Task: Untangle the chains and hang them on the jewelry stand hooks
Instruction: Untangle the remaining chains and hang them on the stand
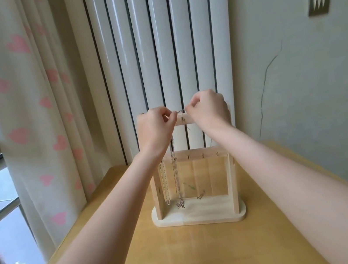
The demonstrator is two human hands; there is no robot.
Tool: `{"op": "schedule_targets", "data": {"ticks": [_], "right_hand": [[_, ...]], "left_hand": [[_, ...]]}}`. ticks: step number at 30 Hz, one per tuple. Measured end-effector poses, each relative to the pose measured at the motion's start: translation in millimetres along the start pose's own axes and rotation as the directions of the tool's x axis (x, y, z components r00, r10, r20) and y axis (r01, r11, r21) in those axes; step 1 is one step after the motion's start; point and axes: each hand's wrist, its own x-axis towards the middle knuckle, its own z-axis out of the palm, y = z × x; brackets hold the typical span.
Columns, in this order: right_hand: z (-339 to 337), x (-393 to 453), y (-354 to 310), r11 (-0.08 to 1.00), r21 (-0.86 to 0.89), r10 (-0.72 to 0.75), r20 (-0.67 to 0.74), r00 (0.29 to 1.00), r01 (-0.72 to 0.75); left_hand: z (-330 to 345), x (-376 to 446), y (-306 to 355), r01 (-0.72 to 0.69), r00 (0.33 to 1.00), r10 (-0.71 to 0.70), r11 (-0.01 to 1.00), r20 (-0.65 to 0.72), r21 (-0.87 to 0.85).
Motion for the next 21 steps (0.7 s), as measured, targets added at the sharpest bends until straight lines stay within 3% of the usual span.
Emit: {"op": "schedule_targets", "data": {"ticks": [4,10,21], "right_hand": [[6,-7,9,0.951,-0.24,-0.2,0.009,0.98,0.196],[15,-29,33,0.898,-0.265,-0.342,0.08,0.936,0.351],[22,-41,55,0.992,-0.082,-0.078,0.18,0.981,0.094]], "left_hand": [[6,-5,-2,-0.072,0.997,0.075,0.993,-0.026,0.098],[18,-15,-14,-0.154,0.988,0.152,0.984,0.032,0.092],[21,-36,-29,-0.082,0.985,0.08,0.997,0.15,0.006]]}}
